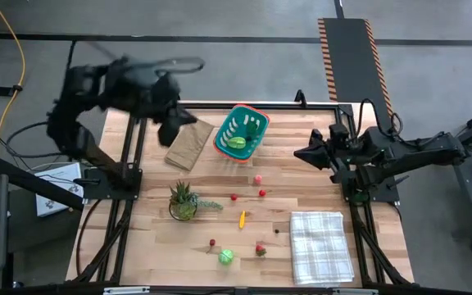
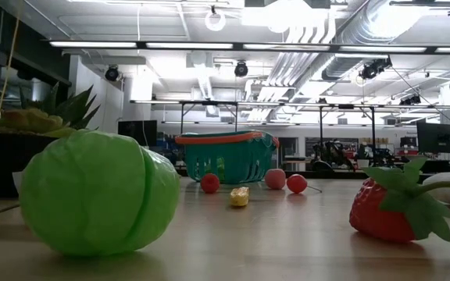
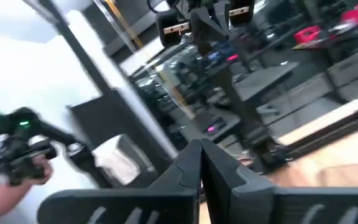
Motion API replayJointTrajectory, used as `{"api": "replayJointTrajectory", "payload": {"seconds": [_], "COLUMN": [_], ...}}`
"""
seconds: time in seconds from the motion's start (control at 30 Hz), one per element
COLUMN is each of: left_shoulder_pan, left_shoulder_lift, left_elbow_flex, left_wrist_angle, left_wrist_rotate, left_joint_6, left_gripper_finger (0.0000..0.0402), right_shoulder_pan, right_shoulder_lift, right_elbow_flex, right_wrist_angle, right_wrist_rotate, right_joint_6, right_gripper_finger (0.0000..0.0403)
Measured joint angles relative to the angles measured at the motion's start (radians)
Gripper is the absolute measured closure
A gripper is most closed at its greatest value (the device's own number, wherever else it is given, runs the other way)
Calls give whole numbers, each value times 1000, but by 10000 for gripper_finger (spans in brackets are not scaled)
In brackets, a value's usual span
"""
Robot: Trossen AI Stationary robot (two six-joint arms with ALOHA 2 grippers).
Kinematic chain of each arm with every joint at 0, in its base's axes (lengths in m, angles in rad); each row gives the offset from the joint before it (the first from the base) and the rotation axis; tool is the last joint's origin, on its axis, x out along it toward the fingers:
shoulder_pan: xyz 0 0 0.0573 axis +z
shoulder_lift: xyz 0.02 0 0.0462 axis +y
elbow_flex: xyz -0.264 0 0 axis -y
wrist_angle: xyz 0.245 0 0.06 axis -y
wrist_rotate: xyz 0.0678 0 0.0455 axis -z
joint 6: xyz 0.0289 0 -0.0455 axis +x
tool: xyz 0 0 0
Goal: Pick and placing Produce into tupperware
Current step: Put the black cherry in the green basket
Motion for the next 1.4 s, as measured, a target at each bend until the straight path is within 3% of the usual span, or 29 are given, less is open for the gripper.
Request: {"api": "replayJointTrajectory", "payload": {"seconds": [0.23,0.37,0.63,0.93,1.07,1.2,1.4], "left_shoulder_pan": [-363,-503,-675,-883,-947,-985,-1044], "left_shoulder_lift": [-27,-27,-92,-341,-460,-551,-699], "left_elbow_flex": [-15,-140,-486,-895,-1046,-1176,-1381], "left_wrist_angle": [-42,-45,-11,151,289,438,694], "left_wrist_rotate": [-433,-599,-704,-906,-964,-957,-926], "left_joint_6": [-213,-363,-700,-995,-973,-884,-775], "left_gripper_finger": [401,401,401,401,401,402,402], "right_shoulder_pan": [28,78,159,197,183,175,175], "right_shoulder_lift": [86,129,137,140,176,300,551], "right_elbow_flex": [0,-1,-1,-1,-1,80,394], "right_wrist_angle": [-7,-19,-28,-123,-106,-185,-661], "right_wrist_rotate": [-97,-112,-111,-14,15,17,52], "right_joint_6": [65,73,73,146,176,204,230], "right_gripper_finger": [402,403,403,403,403,403,403]}}
